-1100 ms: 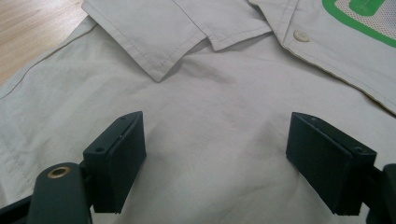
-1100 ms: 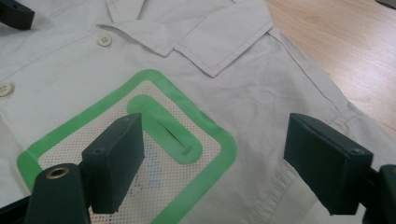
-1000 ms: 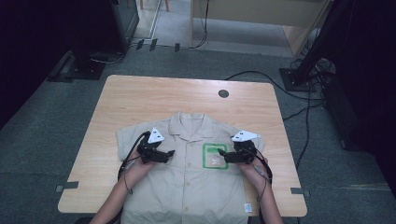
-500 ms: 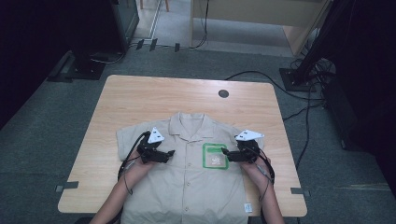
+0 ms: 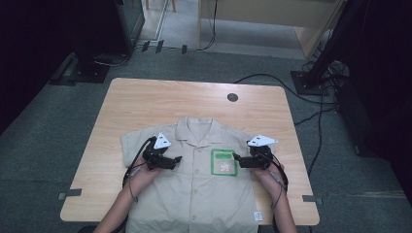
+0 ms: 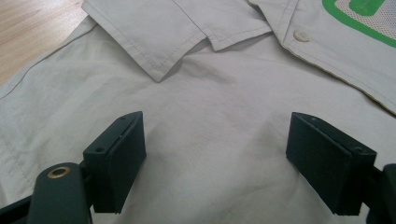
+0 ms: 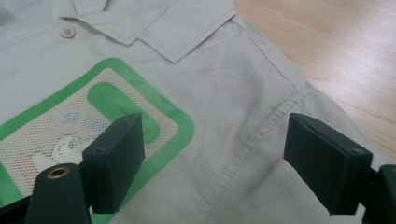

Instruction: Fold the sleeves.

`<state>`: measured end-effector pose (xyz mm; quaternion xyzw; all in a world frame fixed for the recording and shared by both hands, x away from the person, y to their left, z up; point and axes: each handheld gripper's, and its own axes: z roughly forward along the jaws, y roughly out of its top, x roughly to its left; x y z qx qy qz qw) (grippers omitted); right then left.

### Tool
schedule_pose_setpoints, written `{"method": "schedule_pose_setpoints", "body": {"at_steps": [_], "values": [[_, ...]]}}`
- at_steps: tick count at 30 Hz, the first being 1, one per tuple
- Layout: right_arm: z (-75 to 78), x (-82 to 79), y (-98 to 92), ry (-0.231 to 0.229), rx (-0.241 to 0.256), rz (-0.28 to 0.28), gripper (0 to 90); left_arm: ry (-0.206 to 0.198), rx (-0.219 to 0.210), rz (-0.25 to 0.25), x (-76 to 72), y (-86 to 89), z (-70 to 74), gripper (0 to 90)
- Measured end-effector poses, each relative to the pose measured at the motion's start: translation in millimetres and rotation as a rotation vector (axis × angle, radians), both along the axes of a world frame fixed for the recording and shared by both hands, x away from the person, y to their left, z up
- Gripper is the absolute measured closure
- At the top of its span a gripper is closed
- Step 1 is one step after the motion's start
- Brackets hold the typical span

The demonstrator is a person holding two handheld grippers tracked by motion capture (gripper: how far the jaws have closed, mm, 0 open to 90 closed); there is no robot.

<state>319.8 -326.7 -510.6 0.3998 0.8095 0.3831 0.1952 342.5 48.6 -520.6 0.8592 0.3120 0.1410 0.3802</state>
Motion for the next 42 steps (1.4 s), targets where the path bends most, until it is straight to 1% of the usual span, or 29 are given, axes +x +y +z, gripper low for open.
{"method": "schedule_pose_setpoints", "body": {"at_steps": [3,6,7,16,20,24,28,42], "values": [[-0.1,0.3,-2.9,0.001,0.004,-0.009,21.2,0.0,0.0,0.0,0.0,0.0,0.0,20.0],[-0.9,0.0,-5.8,-0.017,-0.006,-0.023,21.8,0.0,0.0,0.0,0.0,0.0,0.0,20.1],[-1.1,0.0,-6.9,-0.018,-0.002,-0.028,21.8,0.0,0.0,0.0,0.0,0.0,0.0,20.0],[-2.9,1.5,-16.2,-0.005,0.02,-0.051,21.8,0.0,-0.001,0.0,0.0,0.0,0.0,20.1],[-4.5,2.2,-18.9,0.0,0.038,-0.045,21.8,0.0,0.0,0.0,0.0,0.0,0.0,20.1],[-5.1,3.0,-19.7,-0.005,0.034,-0.039,21.8,0.0,0.0,0.001,-0.1,-0.1,0.0,20.1],[-5.5,3.3,-22.9,-0.003,0.035,-0.047,21.8,0.0,0.0,0.001,-0.1,-0.1,0.0,20.0],[-5.6,2.2,-41.7,-0.001,0.044,-0.063,21.8,0.0,-0.001,0.001,-0.1,-0.1,0.0,20.1]]}}
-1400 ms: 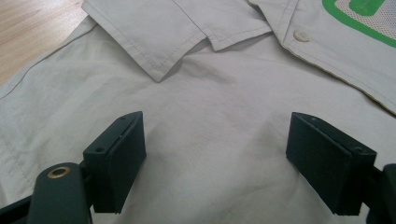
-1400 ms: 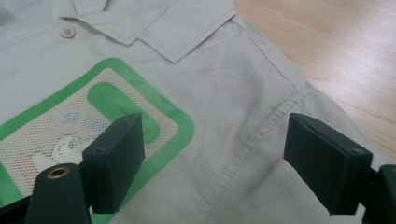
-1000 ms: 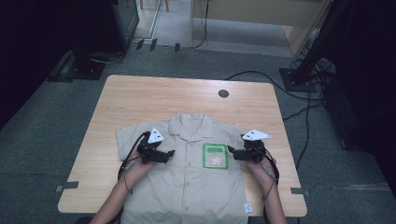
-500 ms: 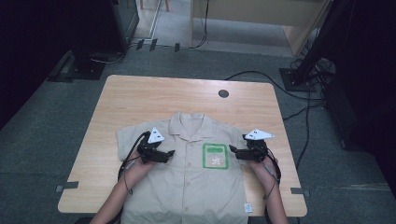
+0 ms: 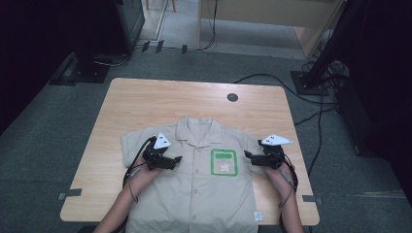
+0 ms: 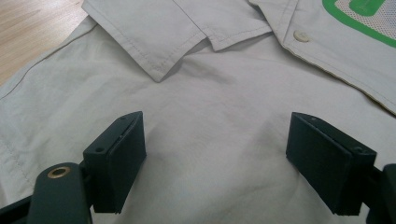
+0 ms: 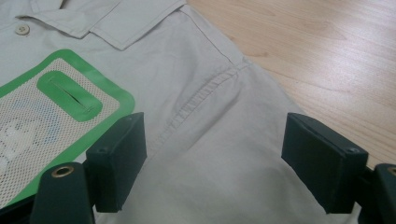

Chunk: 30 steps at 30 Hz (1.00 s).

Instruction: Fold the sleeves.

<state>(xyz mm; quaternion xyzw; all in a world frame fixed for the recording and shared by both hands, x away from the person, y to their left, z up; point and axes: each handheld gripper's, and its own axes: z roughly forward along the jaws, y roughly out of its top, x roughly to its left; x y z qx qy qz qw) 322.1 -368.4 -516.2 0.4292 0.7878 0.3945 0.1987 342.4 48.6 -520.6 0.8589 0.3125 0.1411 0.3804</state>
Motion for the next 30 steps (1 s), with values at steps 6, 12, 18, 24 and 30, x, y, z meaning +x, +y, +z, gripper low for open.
{"method": "schedule_pose_setpoints", "body": {"at_steps": [6,12,18,24,30], "values": [[-1.1,-0.2,-4.7,-0.002,0.004,-0.009,21.8,0.0,0.0,0.001,-0.1,-0.1,0.0,20.0],[-3.2,-0.9,-9.1,-0.016,-0.003,-0.019,21.7,0.0,0.0,0.002,-0.2,-0.2,0.0,20.0],[-4.4,-1.5,-12.4,-0.017,-0.006,-0.02,21.8,0.0,0.0,0.003,-0.2,-0.2,0.0,20.1],[-4.9,-1.8,-18.0,-0.017,0.001,-0.033,21.9,0.0,0.0,0.002,-0.2,-0.2,0.0,20.1],[-6.0,-1.4,-20.2,-0.018,-0.005,-0.027,21.9,0.0,0.0,0.002,-0.2,-0.2,0.0,20.1]]}}
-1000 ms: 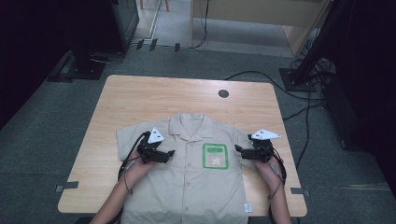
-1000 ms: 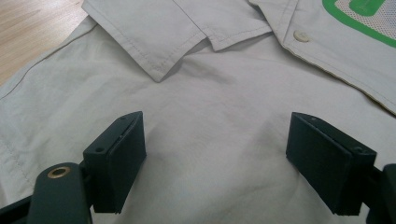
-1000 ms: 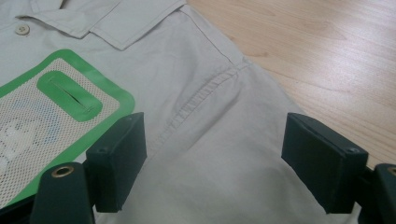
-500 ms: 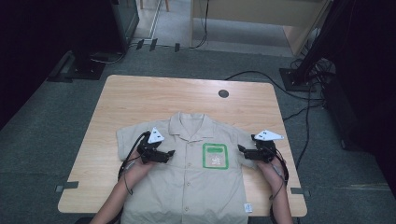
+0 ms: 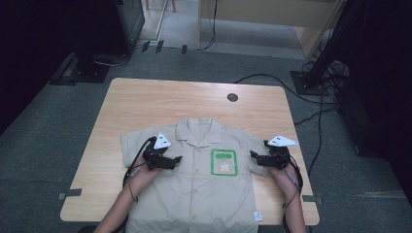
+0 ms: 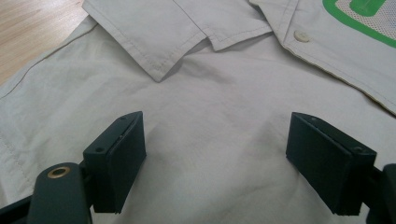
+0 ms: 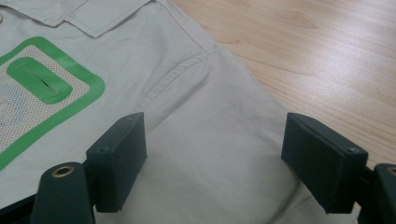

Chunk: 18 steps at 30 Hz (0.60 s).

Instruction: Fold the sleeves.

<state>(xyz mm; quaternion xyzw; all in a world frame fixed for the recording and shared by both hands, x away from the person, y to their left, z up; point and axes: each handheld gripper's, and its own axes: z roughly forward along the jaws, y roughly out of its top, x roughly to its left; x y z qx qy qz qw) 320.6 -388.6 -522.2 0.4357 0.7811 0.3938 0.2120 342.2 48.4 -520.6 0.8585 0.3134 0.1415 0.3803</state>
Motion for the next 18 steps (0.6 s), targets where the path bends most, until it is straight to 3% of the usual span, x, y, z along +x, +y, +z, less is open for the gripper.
{"method": "schedule_pose_setpoints", "body": {"at_steps": [18], "values": [[-0.1,-2.2,-18.4,0.004,0.004,-0.035,22.0,0.0,0.0,0.0,0.0,0.0,0.0,20.1]]}}
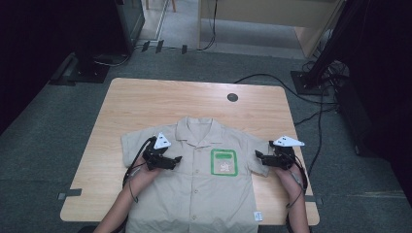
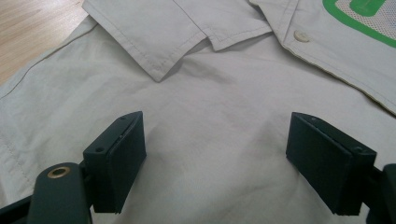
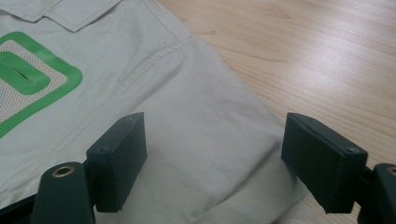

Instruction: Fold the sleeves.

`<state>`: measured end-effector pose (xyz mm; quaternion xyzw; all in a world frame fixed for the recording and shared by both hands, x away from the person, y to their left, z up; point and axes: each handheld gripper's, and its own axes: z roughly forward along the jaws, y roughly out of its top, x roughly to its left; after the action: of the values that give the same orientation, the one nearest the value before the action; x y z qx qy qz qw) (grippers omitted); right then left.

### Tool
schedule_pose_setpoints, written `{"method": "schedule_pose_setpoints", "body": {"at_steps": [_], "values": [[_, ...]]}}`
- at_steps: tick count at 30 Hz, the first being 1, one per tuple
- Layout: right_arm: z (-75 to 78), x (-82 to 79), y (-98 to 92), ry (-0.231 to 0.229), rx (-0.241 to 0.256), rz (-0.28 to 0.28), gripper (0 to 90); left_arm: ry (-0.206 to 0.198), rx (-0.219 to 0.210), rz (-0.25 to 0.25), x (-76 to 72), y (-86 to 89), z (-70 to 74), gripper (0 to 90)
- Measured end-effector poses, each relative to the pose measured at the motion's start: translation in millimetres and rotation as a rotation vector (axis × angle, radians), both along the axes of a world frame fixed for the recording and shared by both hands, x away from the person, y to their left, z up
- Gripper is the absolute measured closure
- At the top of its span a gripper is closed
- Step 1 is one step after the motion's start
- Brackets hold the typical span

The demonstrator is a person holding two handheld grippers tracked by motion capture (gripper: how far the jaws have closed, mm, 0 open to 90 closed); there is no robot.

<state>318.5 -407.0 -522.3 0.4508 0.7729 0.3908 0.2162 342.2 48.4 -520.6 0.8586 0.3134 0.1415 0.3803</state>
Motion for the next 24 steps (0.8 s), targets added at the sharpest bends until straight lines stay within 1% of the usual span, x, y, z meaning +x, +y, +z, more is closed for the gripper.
{"method": "schedule_pose_setpoints", "body": {"at_steps": [11,15,19,20,24], "values": [[0.4,-0.4,-7.6,-0.001,0.001,-0.026,22.6,0.0,0.0,0.0,0.0,0.0,0.0,20.0],[1.4,1.3,-10.0,-0.001,0.01,-0.039,26.3,0.0,0.0,0.0,0.0,0.0,0.0,20.0],[2.8,3.2,-13.3,0.001,0.021,-0.064,29.9,0.0,0.0,0.0,0.0,0.0,0.0,20.1],[3.2,3.9,-14.0,0.001,0.021,-0.068,31.8,0.0,0.0,0.0,0.0,0.0,0.0,20.0],[2.2,6.6,-15.4,0.001,0.005,-0.076,32.3,0.0,0.0,0.0,0.0,0.0,0.0,20.0]]}}
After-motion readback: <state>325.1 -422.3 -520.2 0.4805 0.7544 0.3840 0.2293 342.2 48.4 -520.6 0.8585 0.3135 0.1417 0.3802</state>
